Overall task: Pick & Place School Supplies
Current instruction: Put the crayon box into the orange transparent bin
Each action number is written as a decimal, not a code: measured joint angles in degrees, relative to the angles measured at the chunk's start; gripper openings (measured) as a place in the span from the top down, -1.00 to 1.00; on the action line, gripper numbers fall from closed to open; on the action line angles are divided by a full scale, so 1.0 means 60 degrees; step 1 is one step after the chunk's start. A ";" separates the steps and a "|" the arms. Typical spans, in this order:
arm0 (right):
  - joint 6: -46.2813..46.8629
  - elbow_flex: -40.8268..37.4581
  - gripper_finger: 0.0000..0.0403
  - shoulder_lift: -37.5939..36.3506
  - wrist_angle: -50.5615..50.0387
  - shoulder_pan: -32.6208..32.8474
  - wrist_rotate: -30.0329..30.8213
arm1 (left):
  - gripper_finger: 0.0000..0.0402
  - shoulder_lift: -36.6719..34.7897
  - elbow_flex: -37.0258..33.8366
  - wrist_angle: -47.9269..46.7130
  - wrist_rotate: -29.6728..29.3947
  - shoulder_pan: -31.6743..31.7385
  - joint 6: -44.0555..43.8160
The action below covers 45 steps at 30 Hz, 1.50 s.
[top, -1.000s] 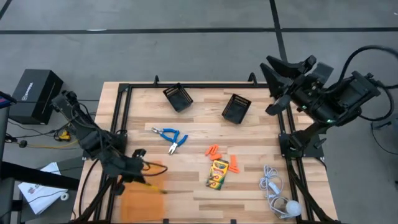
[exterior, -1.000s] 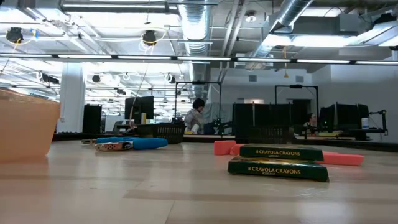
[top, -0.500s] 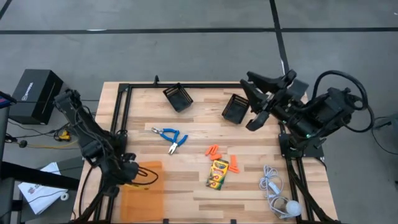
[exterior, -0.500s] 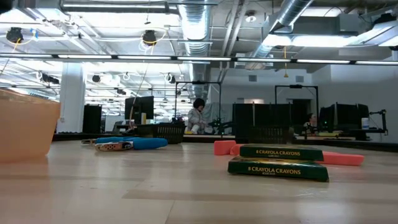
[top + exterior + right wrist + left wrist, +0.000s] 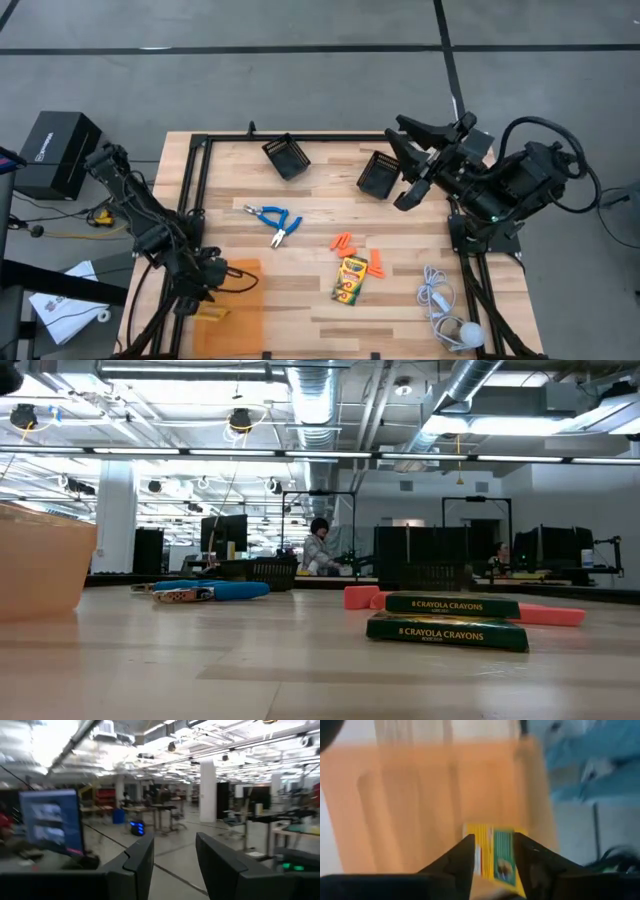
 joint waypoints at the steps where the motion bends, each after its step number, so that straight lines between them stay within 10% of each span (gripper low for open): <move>1: -0.0218 0.0002 0.32 0.0000 -0.0036 0.0043 0.0214 | 0.31 -0.0059 0.0000 0.0337 -0.0131 0.0148 0.0026; 24: -0.1475 0.0004 0.35 -0.0001 -0.2261 0.0371 0.4063 | 0.40 0.0056 0.0007 0.8552 -0.1531 0.5977 0.2805; 31: 0.2970 0.0004 0.37 -0.0081 -0.6997 0.0775 0.4063 | 0.37 0.1832 0.0007 0.9854 -0.0886 0.6729 0.2350; 40: 1.5047 0.0000 0.40 -0.0002 -1.6229 0.0612 0.1098 | 0.37 0.3851 0.0004 1.2176 -0.0169 0.6737 0.1180; 45: 1.5092 -0.0819 0.41 0.0154 -1.4972 0.0203 0.0259 | 0.39 0.4509 0.0040 1.2318 0.1294 0.6944 0.0876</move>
